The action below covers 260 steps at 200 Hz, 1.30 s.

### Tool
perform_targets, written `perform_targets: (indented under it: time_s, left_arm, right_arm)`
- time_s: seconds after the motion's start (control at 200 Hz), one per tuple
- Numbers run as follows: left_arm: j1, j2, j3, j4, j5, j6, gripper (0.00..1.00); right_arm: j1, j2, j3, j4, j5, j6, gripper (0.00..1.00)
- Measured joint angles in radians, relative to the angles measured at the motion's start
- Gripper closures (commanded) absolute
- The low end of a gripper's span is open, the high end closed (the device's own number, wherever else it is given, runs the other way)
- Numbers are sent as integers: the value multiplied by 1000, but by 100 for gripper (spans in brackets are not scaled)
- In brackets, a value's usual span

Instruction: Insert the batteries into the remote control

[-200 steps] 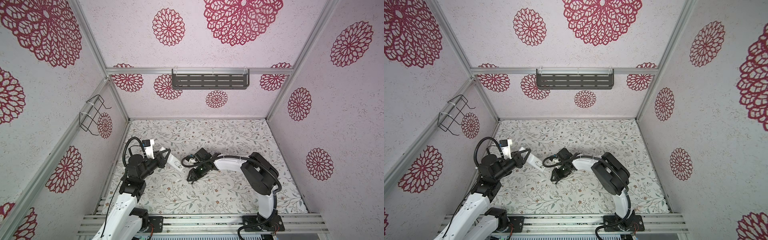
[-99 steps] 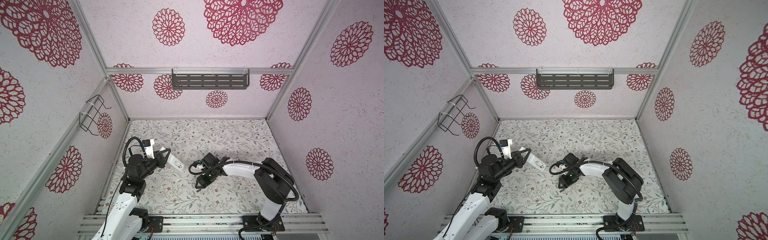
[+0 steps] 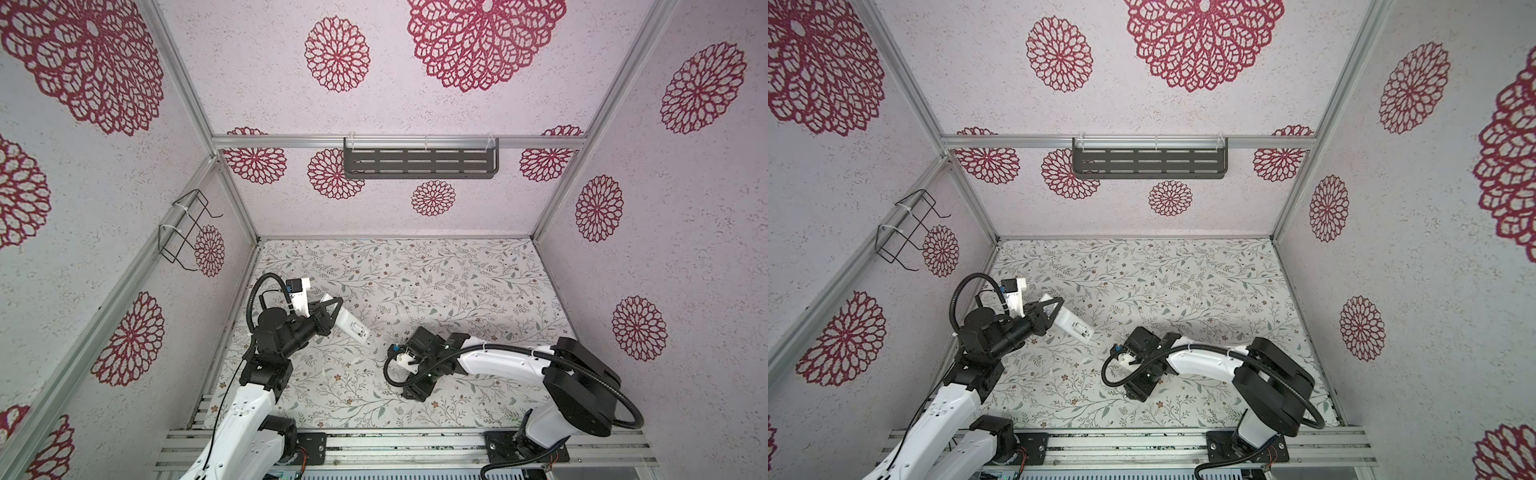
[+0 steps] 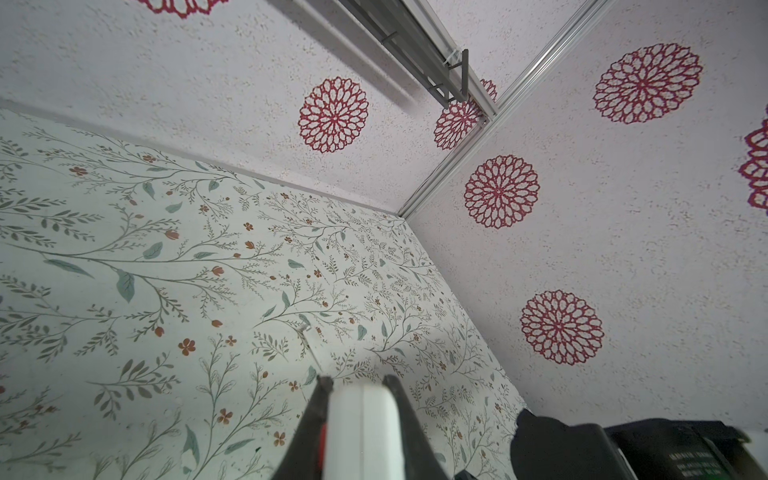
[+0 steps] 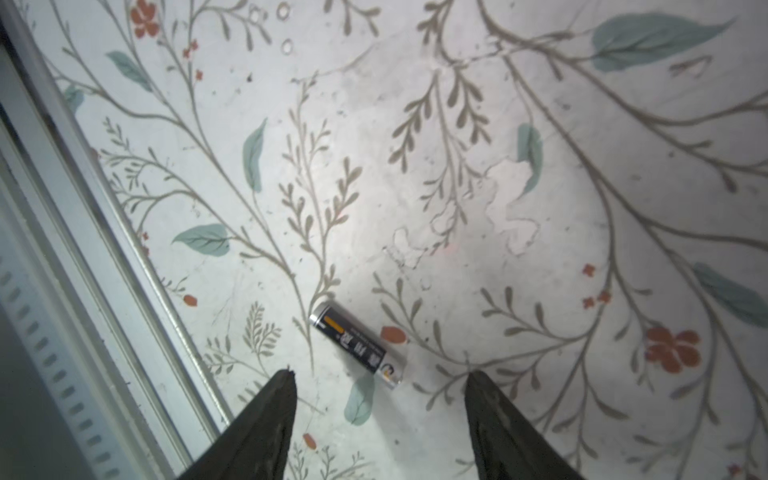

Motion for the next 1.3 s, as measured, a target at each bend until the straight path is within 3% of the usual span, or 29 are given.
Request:
perform_targets:
  time_s: [0.275, 0.67, 0.836, 1.131, 1.301]
  left_arm:
    - [0, 9, 0, 17, 5, -6, 100]
    - [0, -8, 0, 22, 5, -9, 100]
    - [0, -6, 0, 23, 8, -10, 100]
    - [0, -6, 0, 23, 8, -10, 100]
    - [0, -6, 0, 23, 8, -10, 100]
  right_arm:
    - [99, -115, -29, -20, 97, -78, 35]
    - [179, 2, -8, -71, 199, -157, 44]
    - [183, 16, -3, -84, 235, -187, 52]
    - [183, 43, 29, -86, 276, -237, 53]
    - [183, 59, 35, -85, 269, -269, 60]
